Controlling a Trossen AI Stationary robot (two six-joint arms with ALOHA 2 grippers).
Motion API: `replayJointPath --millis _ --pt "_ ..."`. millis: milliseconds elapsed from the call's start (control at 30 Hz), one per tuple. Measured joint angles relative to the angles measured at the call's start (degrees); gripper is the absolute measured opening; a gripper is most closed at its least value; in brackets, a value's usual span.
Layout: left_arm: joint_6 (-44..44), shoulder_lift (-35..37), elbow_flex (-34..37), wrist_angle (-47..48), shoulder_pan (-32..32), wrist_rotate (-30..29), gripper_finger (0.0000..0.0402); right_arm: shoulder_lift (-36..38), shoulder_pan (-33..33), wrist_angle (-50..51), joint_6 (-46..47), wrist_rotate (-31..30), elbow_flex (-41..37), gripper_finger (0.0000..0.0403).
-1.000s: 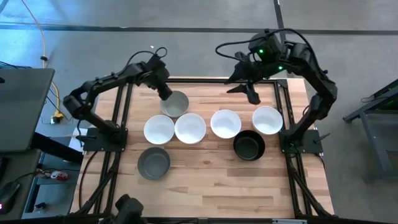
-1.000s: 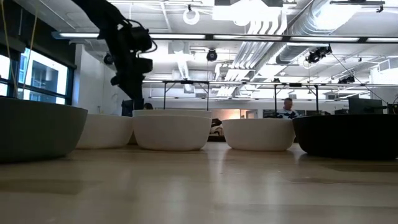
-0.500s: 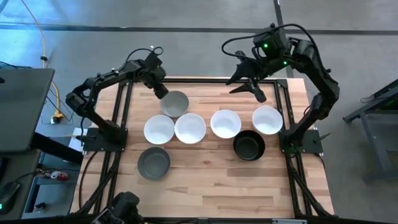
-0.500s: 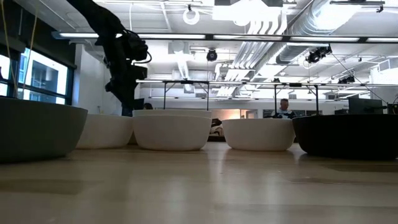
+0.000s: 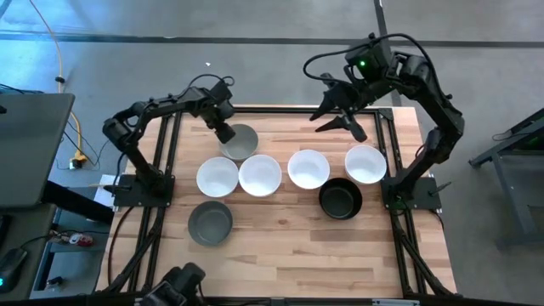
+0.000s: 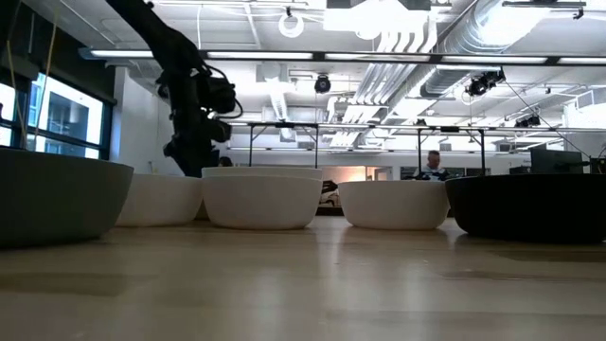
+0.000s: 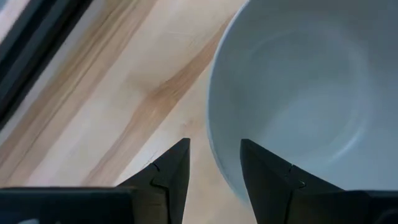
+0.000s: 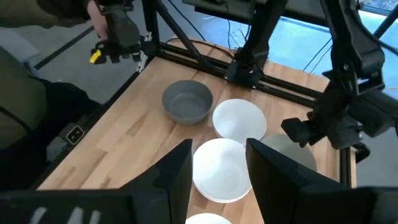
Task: Nest bowls inside each other
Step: Stack the gray bowl on top of the white bowl
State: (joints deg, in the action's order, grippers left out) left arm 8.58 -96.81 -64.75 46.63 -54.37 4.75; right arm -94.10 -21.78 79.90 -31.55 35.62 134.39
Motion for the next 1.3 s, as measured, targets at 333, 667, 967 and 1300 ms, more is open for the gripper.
replayJointPath --millis 333,667,967,1300 --pt "-0.4 -1.2 -0.1 -1.4 -0.3 -0.3 0.0100 1.6 0.0 -0.6 0.0 0.0 0.0 0.0142" --pt "-0.5 -1.2 -2.4 -1.5 -0.3 -0.3 0.0008 1.8 0.0 -0.4 1.3 0.0 0.0 0.0142" --pt "-0.9 -1.2 -2.5 -1.6 -0.2 -0.2 0.0022 1.8 0.0 1.2 2.1 0.4 0.0 0.0142" --pt "-0.9 -1.2 -2.5 -2.0 -0.2 0.0 0.0097 1.8 0.0 1.7 2.1 2.1 0.0 0.0142"
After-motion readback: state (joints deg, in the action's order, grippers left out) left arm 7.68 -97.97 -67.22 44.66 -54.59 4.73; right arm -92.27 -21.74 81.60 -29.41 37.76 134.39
